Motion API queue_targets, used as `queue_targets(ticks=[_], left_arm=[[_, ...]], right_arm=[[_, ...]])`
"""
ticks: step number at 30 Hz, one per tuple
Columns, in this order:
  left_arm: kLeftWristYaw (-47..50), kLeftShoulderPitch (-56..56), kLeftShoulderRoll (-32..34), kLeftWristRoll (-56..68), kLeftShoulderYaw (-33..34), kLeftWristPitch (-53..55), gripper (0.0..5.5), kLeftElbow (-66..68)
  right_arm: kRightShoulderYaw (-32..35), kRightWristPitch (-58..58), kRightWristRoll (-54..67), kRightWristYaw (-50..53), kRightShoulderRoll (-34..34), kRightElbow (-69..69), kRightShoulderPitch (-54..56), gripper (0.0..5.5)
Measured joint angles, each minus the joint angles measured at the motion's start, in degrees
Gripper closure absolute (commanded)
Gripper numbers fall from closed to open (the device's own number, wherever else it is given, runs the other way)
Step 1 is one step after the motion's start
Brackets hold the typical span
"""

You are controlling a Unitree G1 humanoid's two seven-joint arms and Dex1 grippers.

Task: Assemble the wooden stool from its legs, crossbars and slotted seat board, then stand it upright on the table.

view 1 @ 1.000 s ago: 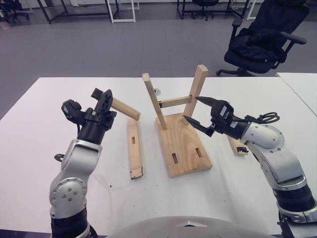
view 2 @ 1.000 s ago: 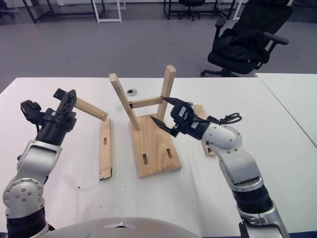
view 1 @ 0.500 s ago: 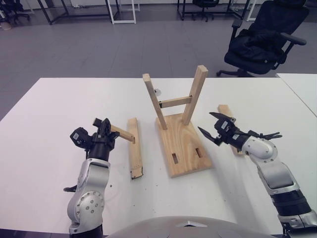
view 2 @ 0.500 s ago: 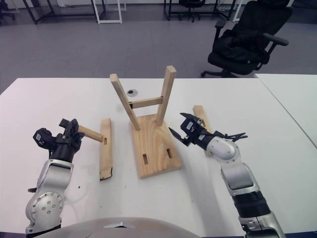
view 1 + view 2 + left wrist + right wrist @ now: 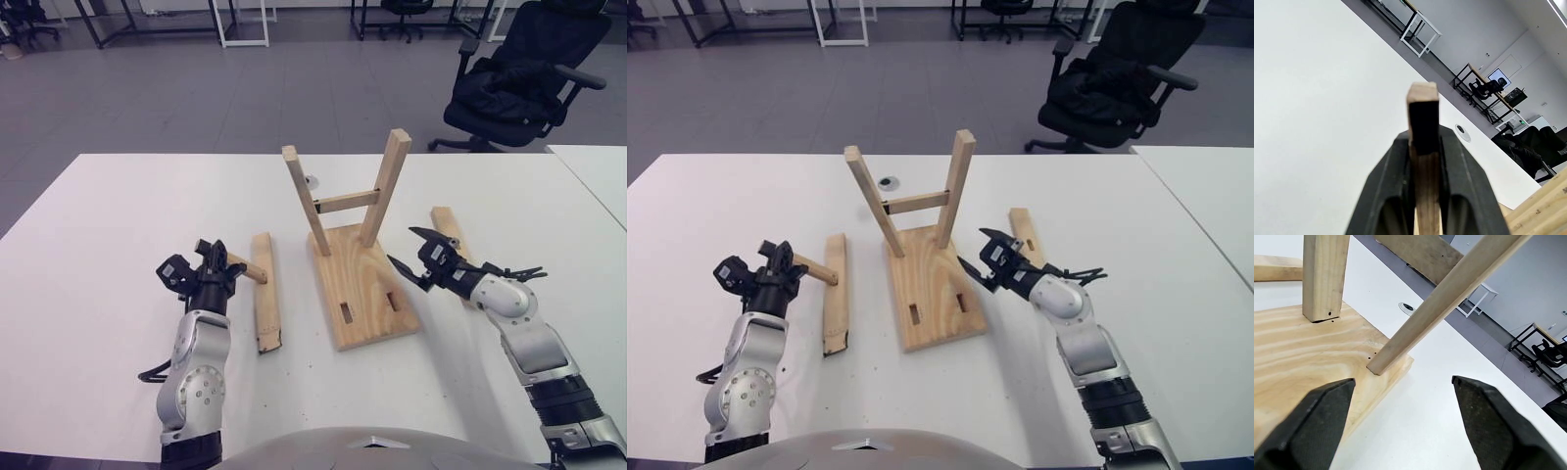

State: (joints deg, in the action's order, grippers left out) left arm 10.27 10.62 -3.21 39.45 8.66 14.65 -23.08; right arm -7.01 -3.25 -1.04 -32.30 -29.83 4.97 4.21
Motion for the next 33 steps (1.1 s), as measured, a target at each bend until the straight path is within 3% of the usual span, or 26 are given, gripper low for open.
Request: queue_targets(ticks=[4, 11, 18, 23, 33], left_arm=[[1.2, 0.4, 1.4, -7.7, -3.1, 1.2, 5.10, -2.3], [-1.0, -0.1, 11.5, -25.3, -11.1, 4.3, 5.10, -2.5], [-8.7, 1.3, 15.1, -28.7, -12.1, 0.7, 5.10, -1.0], [-13.9, 6.2, 16.1, -30.2, -12.0, -11.4, 5.10, 2.1], [-16.0, 7.5, 15.5, -31.2, -11.3, -19.2, 5.10, 5.7]], right_arm=[[-0.1, 0.2, -1.4, 0.0, 0.0, -0.1, 0.0, 1.80], [-0.1, 1.3, -2.9, 0.4, 0.1, -1.0, 0.1, 1.80], [-0.1, 2.6, -3.8, 0.5, 0.2, -2.0, 0.1, 1.80], [-0.1, 4.0, -4.0, 0.4, 0.1, -2.8, 0.1, 1.80], [-0.1, 5.1, -4.8, 0.3, 0.0, -4.6, 0.1, 1.80]])
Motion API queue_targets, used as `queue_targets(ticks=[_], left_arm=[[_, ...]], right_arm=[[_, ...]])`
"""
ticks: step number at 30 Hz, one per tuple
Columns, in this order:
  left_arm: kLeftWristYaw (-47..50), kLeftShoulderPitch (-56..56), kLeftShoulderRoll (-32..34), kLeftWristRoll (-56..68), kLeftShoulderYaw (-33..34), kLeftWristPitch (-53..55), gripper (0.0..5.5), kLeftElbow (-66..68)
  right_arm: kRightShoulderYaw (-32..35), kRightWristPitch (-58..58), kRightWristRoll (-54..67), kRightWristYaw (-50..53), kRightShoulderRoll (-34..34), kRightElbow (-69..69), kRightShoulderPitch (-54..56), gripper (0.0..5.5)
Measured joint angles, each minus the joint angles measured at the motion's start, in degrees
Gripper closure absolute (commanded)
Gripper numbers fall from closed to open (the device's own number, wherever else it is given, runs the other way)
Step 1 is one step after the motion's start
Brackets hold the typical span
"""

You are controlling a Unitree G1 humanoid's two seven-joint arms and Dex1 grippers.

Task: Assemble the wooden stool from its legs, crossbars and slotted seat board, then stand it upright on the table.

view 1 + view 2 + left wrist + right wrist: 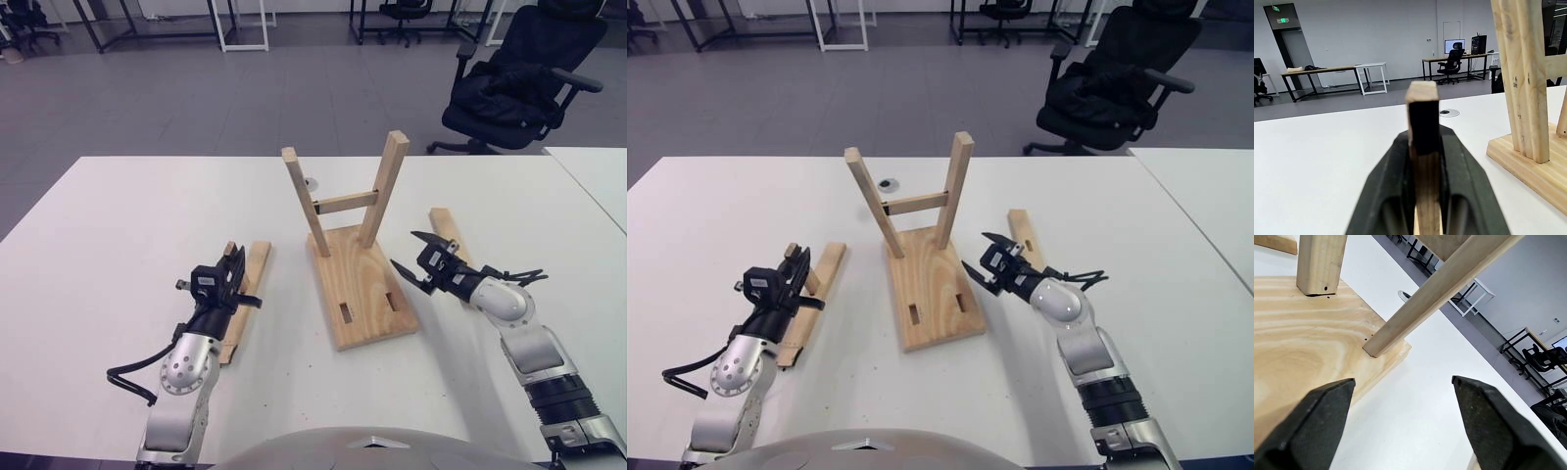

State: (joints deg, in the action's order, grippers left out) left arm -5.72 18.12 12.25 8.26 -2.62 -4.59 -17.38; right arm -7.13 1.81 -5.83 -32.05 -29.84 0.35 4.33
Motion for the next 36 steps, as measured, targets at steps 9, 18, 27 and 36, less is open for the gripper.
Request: queue_targets(ticks=[9, 18, 27, 36], left_arm=[[-0.3, -1.0, 2.4, -1.2, 6.4, 7.9, 3.35, -3.7], [-7.4, 0.9, 13.5, 14.8, 12.0, 49.9, 1.86, -21.3], [-8.7, 3.8, 21.5, 9.1, 6.4, 56.3, 2.02, -21.0], [-13.5, 4.7, 24.2, 9.0, 7.5, 52.6, 3.31, -18.4]], right_arm=[[-0.1, 0.0, -0.6, -0.2, 0.1, 0.0, 0.2, 1.80], [0.1, -0.4, -0.4, -0.1, 0.1, 0.5, -0.8, 1.80], [0.1, -0.4, -0.8, 0.4, 0.2, 1.1, -2.9, 1.80], [0.0, -1.7, -0.9, 1.5, 1.5, 2.7, -4.5, 1.80]])
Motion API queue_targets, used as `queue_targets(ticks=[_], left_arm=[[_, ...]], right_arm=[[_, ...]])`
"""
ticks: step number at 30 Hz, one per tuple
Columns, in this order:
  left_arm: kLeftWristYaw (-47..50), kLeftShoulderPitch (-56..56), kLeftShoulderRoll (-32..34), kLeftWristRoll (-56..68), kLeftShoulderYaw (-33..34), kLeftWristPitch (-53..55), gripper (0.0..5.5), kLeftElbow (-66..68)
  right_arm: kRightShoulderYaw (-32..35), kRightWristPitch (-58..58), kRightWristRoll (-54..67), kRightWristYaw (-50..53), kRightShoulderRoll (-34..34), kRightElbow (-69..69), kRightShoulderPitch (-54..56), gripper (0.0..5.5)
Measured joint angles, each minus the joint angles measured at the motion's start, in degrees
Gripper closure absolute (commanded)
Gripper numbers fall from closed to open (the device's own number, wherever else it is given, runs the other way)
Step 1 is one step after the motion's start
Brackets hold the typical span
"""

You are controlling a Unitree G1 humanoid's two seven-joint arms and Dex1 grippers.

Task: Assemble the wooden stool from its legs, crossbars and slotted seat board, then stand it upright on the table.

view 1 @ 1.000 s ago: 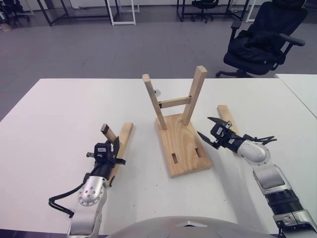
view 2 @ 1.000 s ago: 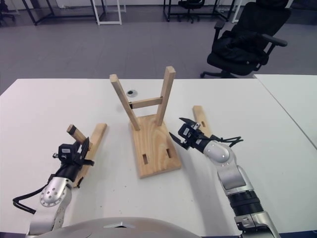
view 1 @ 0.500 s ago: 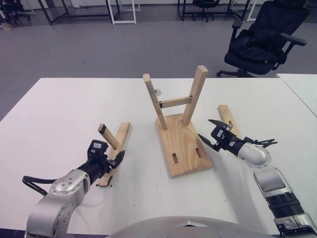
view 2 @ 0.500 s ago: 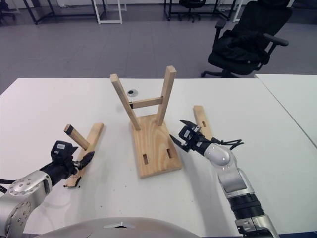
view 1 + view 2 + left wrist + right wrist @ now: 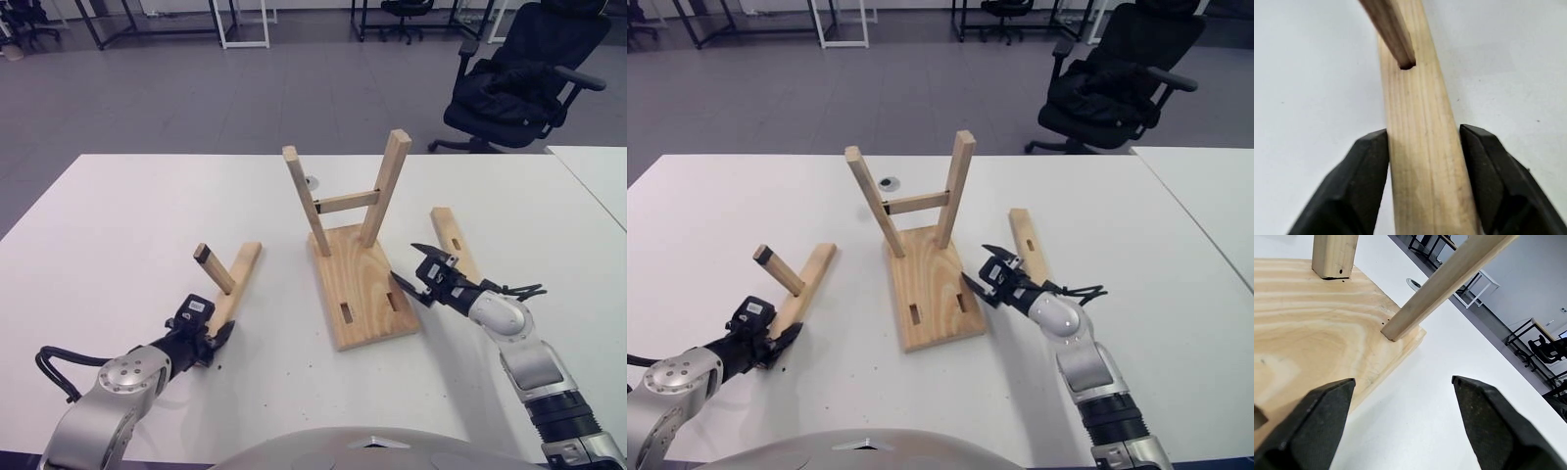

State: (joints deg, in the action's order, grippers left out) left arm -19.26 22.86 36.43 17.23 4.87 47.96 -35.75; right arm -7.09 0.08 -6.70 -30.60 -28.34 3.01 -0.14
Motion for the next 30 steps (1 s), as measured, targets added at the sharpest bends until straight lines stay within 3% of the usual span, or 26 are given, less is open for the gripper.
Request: queue_targets(ticks=[3, 5, 12, 15, 18, 23, 30], left_arm=[[-1.0, -0.2, 0.4, 0.0, 1.0, -1.6, 3.40, 1.8], [-2.1, -0.2, 1.1, -1.0, 5.3, -5.1, 3.47, 6.2], [-3.7, -13.4, 3.9, -1.1, 21.6, -23.9, 3.47, 13.8], [-4.7, -23.8, 6.2, 1.3, 23.1, -27.6, 3.47, 10.6], [-5.2, -33.2, 6.5, 4.3, 19.5, -27.1, 3.47, 7.0], [-6.5, -46.6, 2.4, 7.1, 3.0, -22.8, 3.47, 0.9], [-6.3, -45.7, -1.4, 9.2, -3.6, -17.7, 3.47, -6.4]], right_arm=[[1.3, -3.4, 3.4, -0.2, 1.5, 0.9, 0.0, 1.80], [5.2, -8.6, 11.1, -0.9, 2.9, 4.0, 0.1, 1.80], [22.4, -30.0, 46.4, 2.9, 7.5, 12.4, 13.8, 0.54], [25.1, -37.1, 61.0, 9.0, 8.7, 18.0, 21.2, 0.23], [25.3, -40.7, 71.8, 16.4, 9.9, 19.8, 30.9, 0.23], [20.9, -47.0, 81.3, 26.9, 13.8, 15.2, 40.8, 0.23], [21.2, -47.2, 89.6, 32.8, 14.4, 13.5, 41.9, 0.41]])
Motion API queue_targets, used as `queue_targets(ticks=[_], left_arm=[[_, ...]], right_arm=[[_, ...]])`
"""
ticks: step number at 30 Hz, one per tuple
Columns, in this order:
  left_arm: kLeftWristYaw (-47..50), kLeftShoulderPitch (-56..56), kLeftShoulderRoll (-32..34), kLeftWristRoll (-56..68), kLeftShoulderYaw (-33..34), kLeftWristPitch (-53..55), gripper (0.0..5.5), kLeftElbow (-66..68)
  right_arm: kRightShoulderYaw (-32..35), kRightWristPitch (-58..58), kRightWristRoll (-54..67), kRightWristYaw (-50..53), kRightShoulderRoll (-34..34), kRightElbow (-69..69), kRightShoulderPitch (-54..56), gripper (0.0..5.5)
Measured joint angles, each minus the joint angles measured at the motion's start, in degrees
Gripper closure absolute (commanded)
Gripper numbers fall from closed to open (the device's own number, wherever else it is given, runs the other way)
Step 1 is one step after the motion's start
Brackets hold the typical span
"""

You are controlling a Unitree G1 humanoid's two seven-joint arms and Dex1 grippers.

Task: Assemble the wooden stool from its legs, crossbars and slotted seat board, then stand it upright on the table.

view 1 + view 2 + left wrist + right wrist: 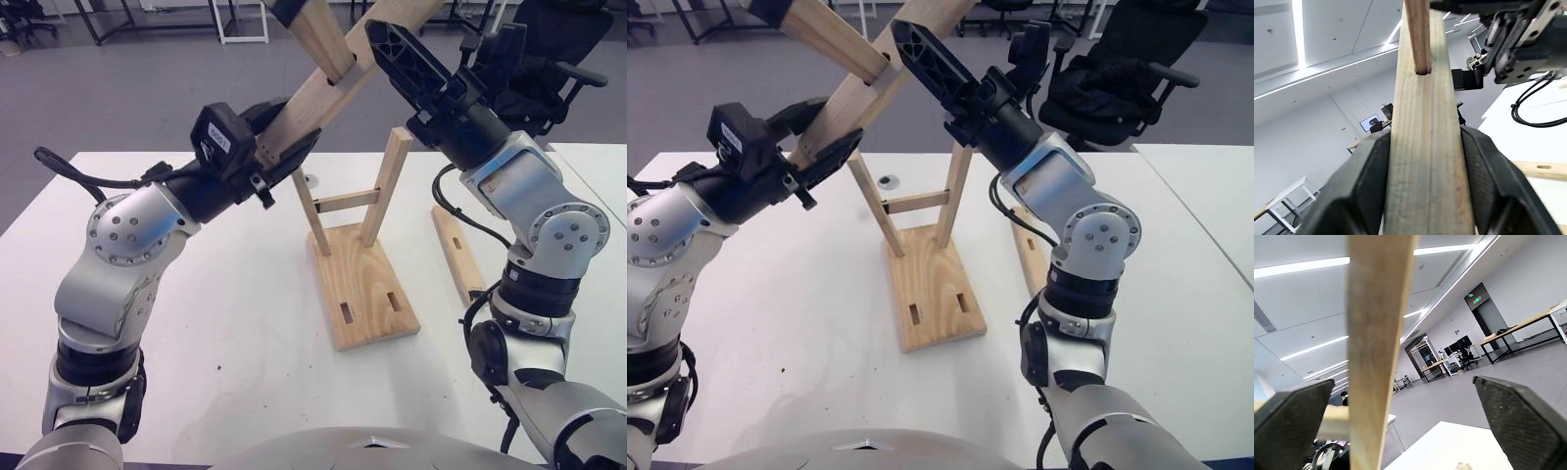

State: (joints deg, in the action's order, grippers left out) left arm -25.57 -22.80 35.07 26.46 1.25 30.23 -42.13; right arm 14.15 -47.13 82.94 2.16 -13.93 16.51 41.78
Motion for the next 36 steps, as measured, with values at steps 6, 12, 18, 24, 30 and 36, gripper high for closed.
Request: queue_targets(ticks=[6, 12, 18, 24, 30, 36], left_arm=[[-0.5, 4.9, 0.1, -0.3, -2.3, 0.8, 3.47, -2.0], [-0.7, 6.8, 0.0, -2.4, -4.3, 0.6, 3.47, -2.1], [-1.4, 12.7, -1.4, -5.7, -8.6, -1.9, 3.47, -1.7], [-2.2, 20.7, -3.5, -11.3, -15.9, -7.3, 3.11, 1.1], [0.0, 26.3, -7.8, -13.1, -17.1, -9.6, 2.07, 3.5], [1.3, 31.5, -8.7, -16.6, -16.7, -13.9, 1.08, 6.5]], right_arm=[[3.6, 2.2, 12.4, 7.1, -0.6, 0.3, -3.1, 1.44], [1.1, 2.3, 15.9, 9.7, -3.0, 0.4, -6.8, 2.60], [1.4, 3.6, 17.9, 14.9, -4.8, 3.0, -15.4, 3.68], [1.4, 5.2, 20.2, 16.9, -6.6, 8.9, -27.7, 4.36], [5.5, 4.8, 17.8, 14.4, -14.3, 6.1, -34.7, 4.47], [13.2, 0.7, 15.7, 7.7, -25.8, 1.5, -41.6, 4.47]])
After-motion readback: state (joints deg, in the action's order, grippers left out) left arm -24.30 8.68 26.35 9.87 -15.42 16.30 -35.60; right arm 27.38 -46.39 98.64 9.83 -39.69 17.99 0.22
